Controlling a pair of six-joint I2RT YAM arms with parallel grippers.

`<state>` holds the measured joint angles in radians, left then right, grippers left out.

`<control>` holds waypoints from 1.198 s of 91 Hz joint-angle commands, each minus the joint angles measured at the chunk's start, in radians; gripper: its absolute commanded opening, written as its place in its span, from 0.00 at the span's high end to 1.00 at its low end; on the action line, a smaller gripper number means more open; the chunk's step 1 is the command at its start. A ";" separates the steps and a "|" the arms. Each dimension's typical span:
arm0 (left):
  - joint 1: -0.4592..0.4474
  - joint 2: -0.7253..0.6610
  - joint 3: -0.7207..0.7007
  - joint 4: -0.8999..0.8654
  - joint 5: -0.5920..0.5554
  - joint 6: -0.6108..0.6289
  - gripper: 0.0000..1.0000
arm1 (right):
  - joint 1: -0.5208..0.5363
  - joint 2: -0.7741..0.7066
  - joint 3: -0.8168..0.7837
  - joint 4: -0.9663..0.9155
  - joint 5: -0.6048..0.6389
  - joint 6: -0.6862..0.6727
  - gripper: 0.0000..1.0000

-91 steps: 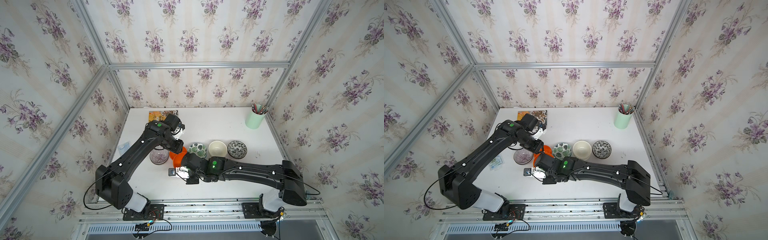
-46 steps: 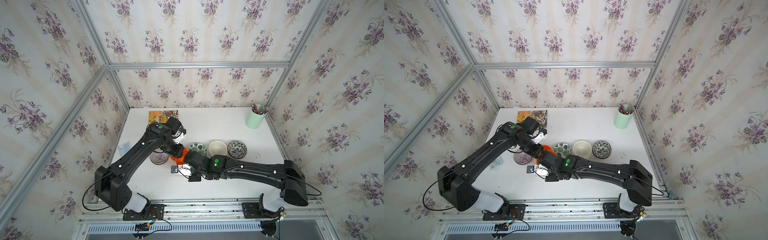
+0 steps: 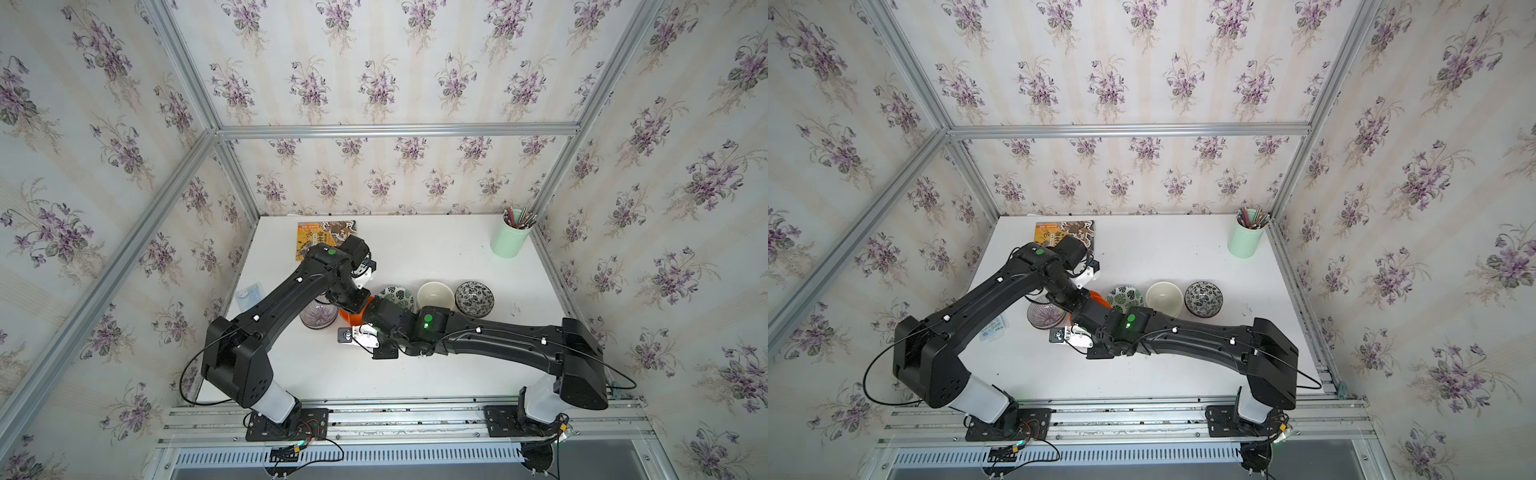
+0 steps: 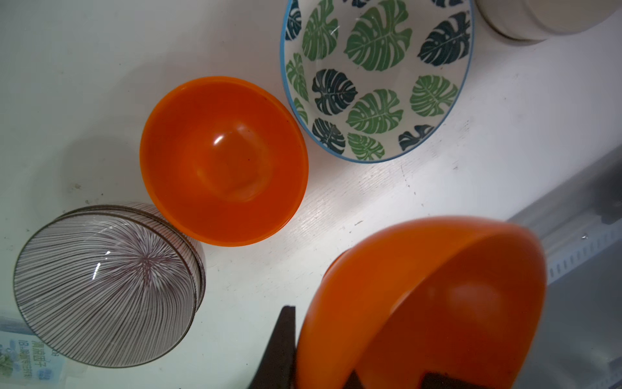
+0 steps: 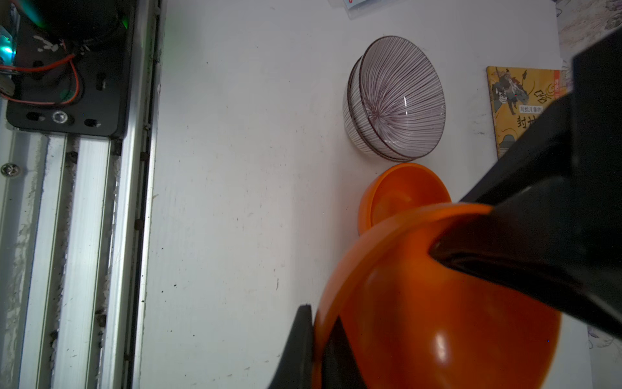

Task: Stack the bowls
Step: Pick up the bowl from the center of the board, then place the bowl on the bowl.

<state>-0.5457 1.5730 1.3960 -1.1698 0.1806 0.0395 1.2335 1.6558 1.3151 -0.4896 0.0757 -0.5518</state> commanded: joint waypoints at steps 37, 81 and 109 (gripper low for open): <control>0.037 0.013 0.016 0.059 0.001 -0.076 1.00 | -0.075 -0.037 -0.041 0.201 0.198 0.078 0.03; 0.174 0.097 -0.055 0.203 0.039 -0.176 1.00 | -0.100 -0.324 -0.230 0.232 0.206 0.142 0.00; 0.212 0.150 -0.088 0.269 0.049 -0.200 1.00 | -0.100 -0.368 -0.270 0.229 0.221 0.165 0.00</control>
<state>-0.3389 1.7161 1.3167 -0.9409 0.2108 -0.1436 1.1328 1.3003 1.0504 -0.2821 0.2802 -0.4107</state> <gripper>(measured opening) 0.122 0.995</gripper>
